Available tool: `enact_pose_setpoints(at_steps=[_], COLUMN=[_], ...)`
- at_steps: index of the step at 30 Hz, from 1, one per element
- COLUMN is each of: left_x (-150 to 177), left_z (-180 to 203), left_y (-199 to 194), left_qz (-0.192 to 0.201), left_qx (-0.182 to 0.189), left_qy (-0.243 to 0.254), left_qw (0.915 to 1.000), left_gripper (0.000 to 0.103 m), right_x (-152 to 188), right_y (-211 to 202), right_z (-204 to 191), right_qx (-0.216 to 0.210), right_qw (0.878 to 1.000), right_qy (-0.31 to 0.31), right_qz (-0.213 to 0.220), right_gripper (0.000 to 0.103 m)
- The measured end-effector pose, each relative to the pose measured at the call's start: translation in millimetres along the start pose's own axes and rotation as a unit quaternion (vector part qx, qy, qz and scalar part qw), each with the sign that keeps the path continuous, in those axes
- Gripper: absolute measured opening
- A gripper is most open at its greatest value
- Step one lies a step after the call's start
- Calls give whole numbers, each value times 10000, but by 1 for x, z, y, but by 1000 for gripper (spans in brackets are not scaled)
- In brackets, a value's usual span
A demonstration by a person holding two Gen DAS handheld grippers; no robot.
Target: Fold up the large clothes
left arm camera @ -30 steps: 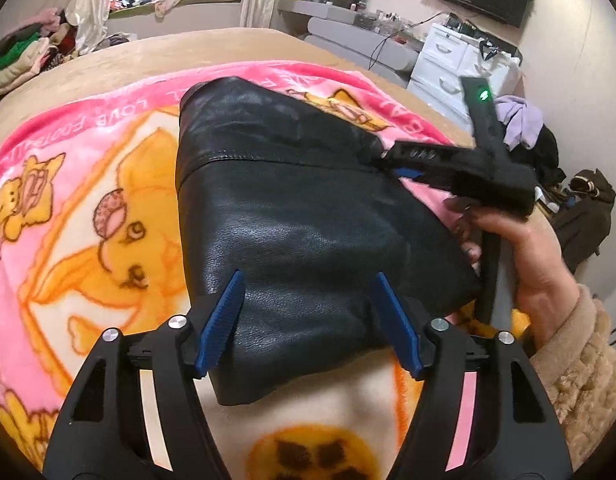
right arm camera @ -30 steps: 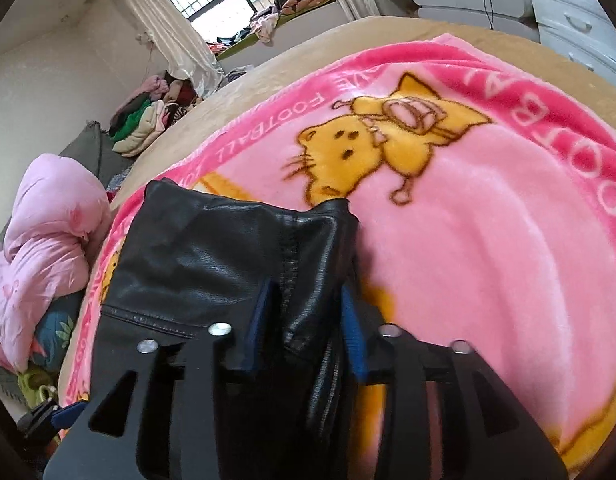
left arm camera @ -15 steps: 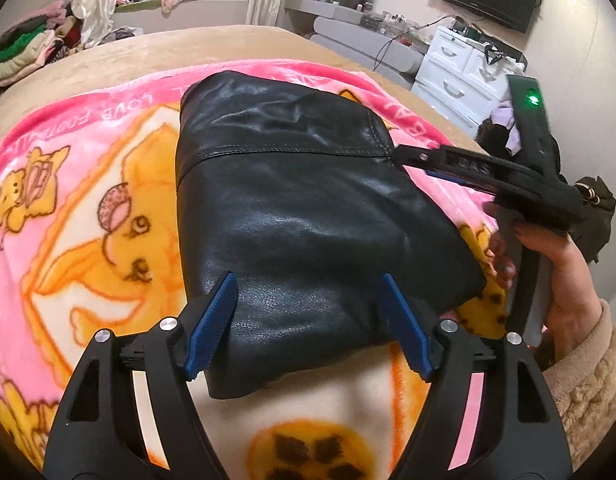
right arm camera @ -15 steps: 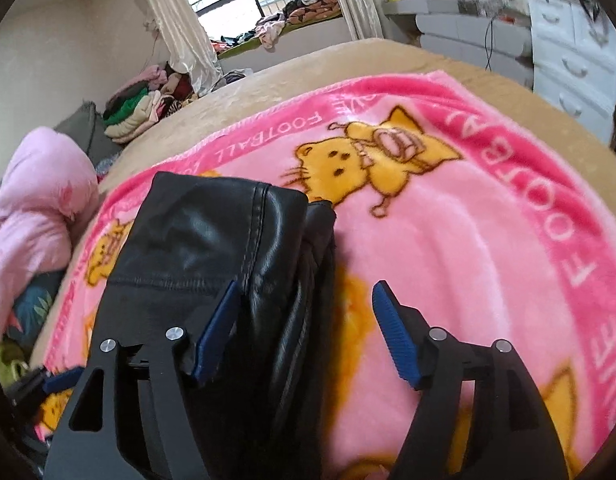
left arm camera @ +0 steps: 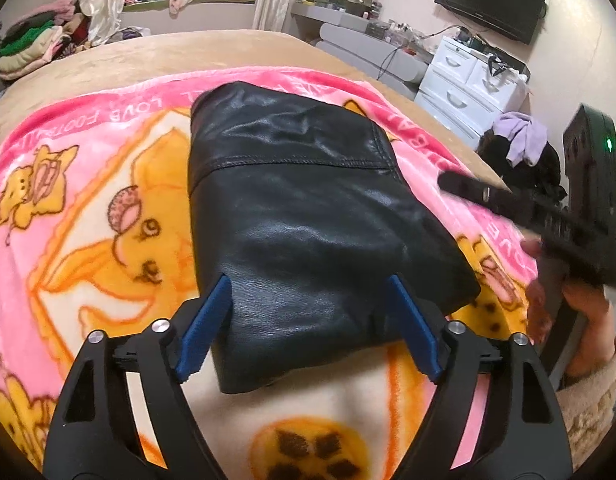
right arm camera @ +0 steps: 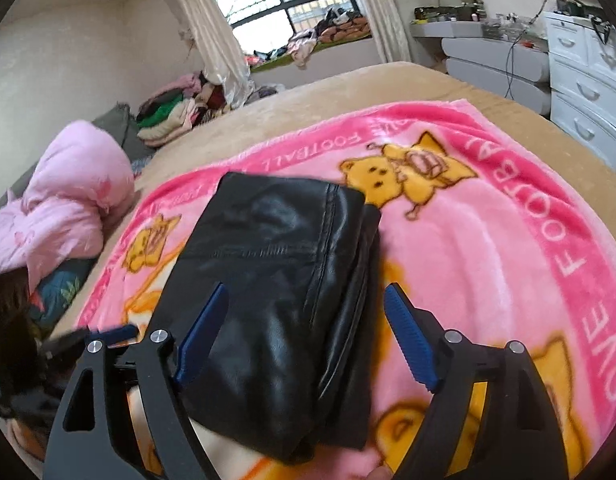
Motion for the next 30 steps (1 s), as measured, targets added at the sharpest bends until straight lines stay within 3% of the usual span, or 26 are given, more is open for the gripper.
enact_pose_setpoints(at_steps=[2,4,6,17,24,30], left_x=[-1,-3,-4,2,39,82], left_z=[-1,-3,-3,-4,1,6], left_y=[-4,-10,-17,-51,-64,-68], left_qz=[55,130,251,671,681,623], left_qx=[-27,-35,-99,-406,-532,-567], left_qy=[-18,-51,-73,-194,-207,-255], left_qw=[10000,9999,9996,9967,9960,9961], left_gripper=[77,88,94,94,94,94], right_x=[8,15,24,68,103,128], right_y=[-4,-13,-23,-69,-99,-105], right_z=[-4,-10,-16,-41,-47,-47], right_qx=[89,117,226,695,844,865], right_qw=[9999,9998,9993,9918,9869,9881], right_qy=[-59,-103,-186,-714,-778,-821], right_qz=[19,129,241,795,1134,969], right_gripper=[79,82,94,98,98,98])
Point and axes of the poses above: each gripper's, at about its wrist camera, not at the fingertips, and y roughly the way its jaws point, z to its right, x to its underside, the point moved 2 cm from there along y, roughly the way its jaws point, and after that the axes turned 1 degree about -z, right-handed, at the moved point
